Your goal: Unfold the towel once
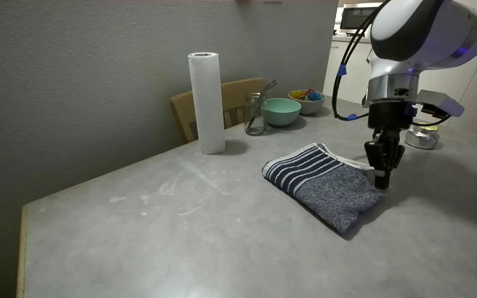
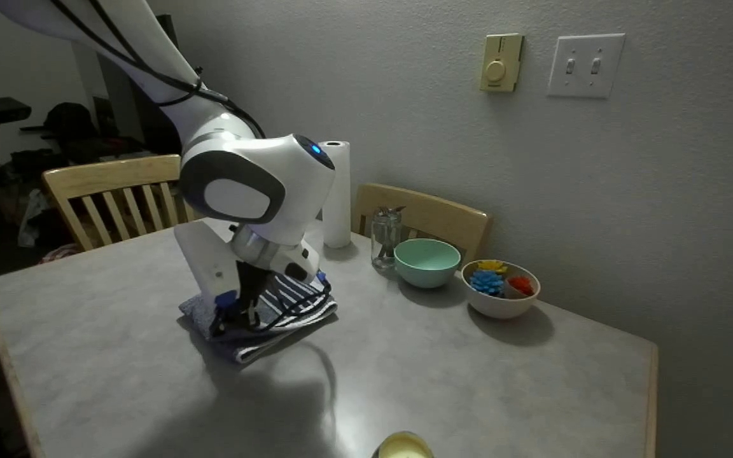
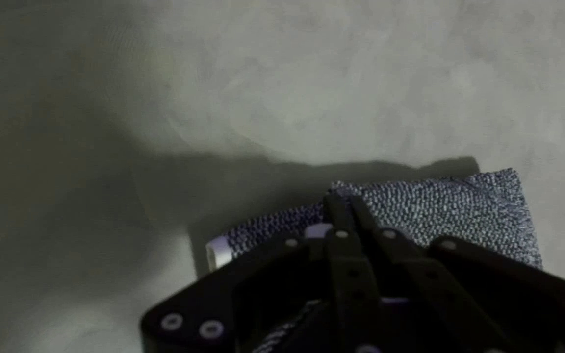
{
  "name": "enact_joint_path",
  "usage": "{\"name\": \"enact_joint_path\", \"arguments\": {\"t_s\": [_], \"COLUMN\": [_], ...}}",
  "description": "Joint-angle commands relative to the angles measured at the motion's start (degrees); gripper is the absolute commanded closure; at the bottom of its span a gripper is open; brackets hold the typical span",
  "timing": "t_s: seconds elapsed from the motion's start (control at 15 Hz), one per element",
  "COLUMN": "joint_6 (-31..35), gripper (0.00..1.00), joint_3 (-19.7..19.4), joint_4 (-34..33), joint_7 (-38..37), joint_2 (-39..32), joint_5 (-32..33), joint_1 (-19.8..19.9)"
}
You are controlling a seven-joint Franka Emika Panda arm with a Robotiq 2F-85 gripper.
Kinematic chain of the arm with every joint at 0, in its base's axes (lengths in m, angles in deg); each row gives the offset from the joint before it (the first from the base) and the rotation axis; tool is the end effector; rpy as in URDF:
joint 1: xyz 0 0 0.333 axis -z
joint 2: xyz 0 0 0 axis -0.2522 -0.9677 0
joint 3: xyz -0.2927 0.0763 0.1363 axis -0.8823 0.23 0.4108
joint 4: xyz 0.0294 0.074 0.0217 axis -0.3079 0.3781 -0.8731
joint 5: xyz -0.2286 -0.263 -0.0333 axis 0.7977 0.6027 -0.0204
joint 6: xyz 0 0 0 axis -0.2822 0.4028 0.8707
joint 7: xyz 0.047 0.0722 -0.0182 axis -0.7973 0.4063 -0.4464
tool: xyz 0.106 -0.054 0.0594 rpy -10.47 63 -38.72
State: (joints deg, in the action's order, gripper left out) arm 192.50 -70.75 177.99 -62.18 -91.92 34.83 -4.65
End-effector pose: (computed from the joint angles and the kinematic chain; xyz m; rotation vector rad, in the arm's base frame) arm 0.4948 -0.0404 0.1904 -2.7082 0.1335 0.4627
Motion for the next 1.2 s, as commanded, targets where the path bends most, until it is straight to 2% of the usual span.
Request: {"name": "enact_joint_path", "arguments": {"t_s": [0.0,0.27,0.6,0.73,0.87,1.13], "joint_6": [1.5,4.1,1.9,2.2,3.7,13.5], "gripper": [0.99,0.99,0.99,0.99,0.99,0.99], "joint_3": [-1.5,-3.5,-3.5,-3.0,-1.5,2.9], "joint_4": [1.5,3.2,2.8,2.7,3.1,5.0], "joint_7": [-3.2,-10.8,-20.6,-22.3,-21.2,-13.5], "joint_2": [1.9,5.0,7.9,8.8,9.8,12.7], "joint_5": [3.6,16.8,34.4,40.4,41.7,36.0], "joint_1": [-1.4,-6.4,-13.7,-16.0,-16.8,-15.9]}}
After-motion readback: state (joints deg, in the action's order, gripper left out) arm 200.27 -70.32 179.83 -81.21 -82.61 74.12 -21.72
